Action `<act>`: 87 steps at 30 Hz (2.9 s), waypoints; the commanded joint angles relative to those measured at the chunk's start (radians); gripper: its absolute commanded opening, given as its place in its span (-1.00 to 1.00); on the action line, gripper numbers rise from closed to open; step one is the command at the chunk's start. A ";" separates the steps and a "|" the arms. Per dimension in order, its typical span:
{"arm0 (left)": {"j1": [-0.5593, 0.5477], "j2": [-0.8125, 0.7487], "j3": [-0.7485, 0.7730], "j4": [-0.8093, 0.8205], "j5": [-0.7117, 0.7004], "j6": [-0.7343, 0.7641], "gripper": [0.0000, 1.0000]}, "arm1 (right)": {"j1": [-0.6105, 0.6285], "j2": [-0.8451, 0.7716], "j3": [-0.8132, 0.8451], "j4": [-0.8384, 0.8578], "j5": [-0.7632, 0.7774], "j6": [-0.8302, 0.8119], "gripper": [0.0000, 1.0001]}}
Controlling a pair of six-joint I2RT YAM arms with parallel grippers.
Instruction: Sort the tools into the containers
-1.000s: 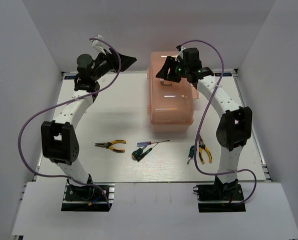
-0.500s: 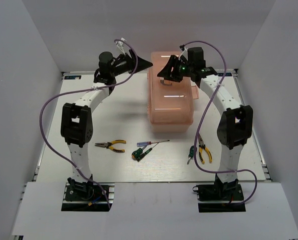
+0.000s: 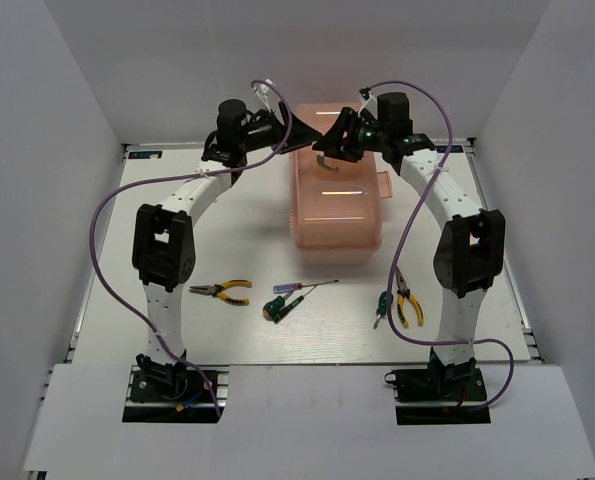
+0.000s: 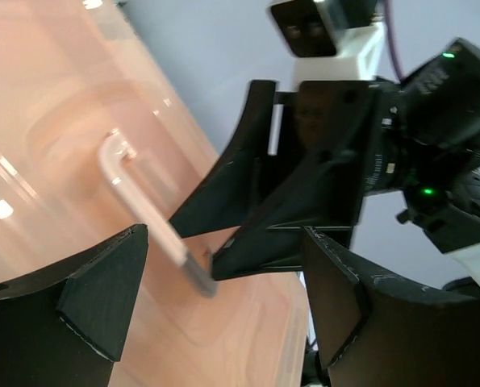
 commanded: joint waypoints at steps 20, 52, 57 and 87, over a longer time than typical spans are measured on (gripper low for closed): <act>-0.037 0.126 0.276 -0.410 -0.108 0.068 0.75 | 0.001 -0.021 -0.029 0.112 -0.114 0.032 0.13; -0.083 0.211 0.377 -0.731 -0.242 0.173 0.05 | -0.273 -0.411 -0.379 -0.170 0.328 -0.654 0.43; -0.092 0.212 0.386 -0.733 -0.242 0.185 -0.74 | -0.361 -0.103 -0.118 -0.331 0.195 -0.478 0.49; -0.092 0.221 0.417 -0.647 -0.175 0.093 -1.00 | -0.421 0.209 -0.158 -0.093 -0.273 -0.407 0.28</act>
